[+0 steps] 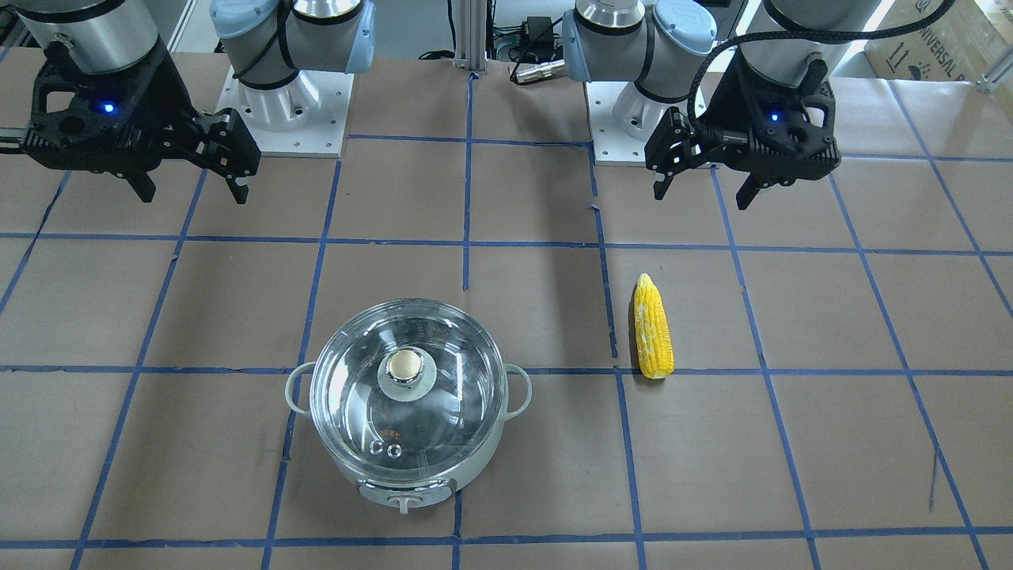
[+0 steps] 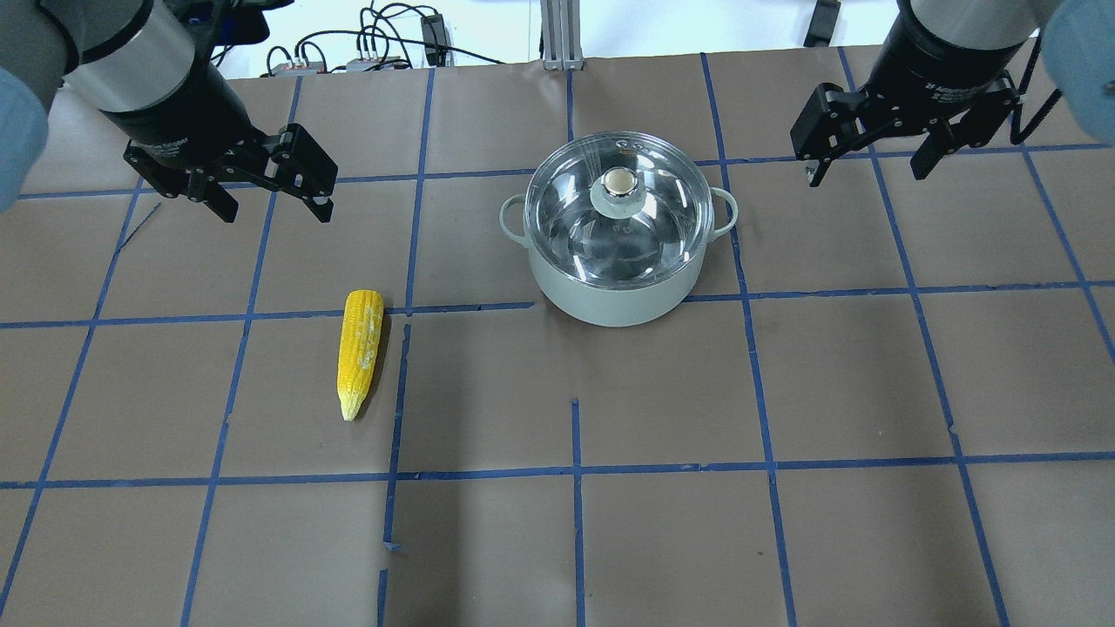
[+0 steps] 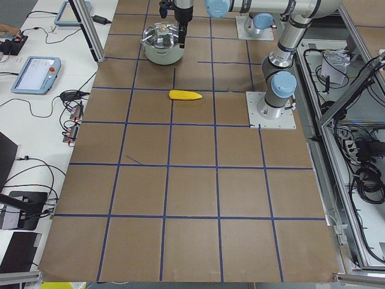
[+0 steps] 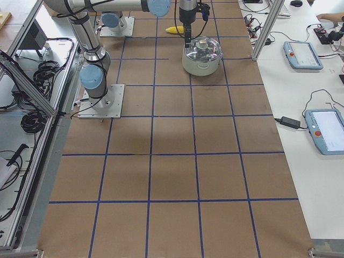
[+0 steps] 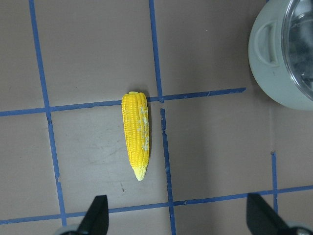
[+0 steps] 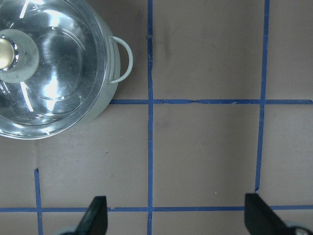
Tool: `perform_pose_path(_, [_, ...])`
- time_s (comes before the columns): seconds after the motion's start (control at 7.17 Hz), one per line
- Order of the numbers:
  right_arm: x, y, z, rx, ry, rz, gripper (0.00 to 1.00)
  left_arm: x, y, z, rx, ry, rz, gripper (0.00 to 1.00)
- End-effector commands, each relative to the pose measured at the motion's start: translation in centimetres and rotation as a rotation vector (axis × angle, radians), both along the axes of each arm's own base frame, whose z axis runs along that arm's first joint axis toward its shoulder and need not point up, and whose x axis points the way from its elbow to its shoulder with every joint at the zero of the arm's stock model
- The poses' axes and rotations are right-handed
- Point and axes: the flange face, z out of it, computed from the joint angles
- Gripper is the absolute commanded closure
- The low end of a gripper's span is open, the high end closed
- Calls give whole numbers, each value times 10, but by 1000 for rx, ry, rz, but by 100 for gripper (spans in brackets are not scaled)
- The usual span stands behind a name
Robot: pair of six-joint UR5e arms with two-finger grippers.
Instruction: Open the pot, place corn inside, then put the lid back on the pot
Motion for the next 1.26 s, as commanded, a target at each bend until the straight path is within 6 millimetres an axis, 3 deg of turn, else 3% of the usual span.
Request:
perform_pose_path(0.0, [0, 0, 0, 0, 0, 0, 0, 1, 2, -7, 10, 1, 2, 0])
perform_pose_path(0.42, [2, 0, 0, 0, -2, 2, 0, 1, 3, -6, 7, 1, 2, 0])
perform_pose_path(0.56, [14, 1, 2, -15, 2, 26, 0, 1, 2, -5, 4, 4, 3, 0])
perform_pose_path(0.84, [59, -6, -4, -80, 5, 98, 0, 0, 3, -5, 5, 5, 5, 0])
perform_pose_path(1.12, [100, -25, -32, -84, -3, 156, 0, -1, 3, -8, 14, 6, 3, 0])
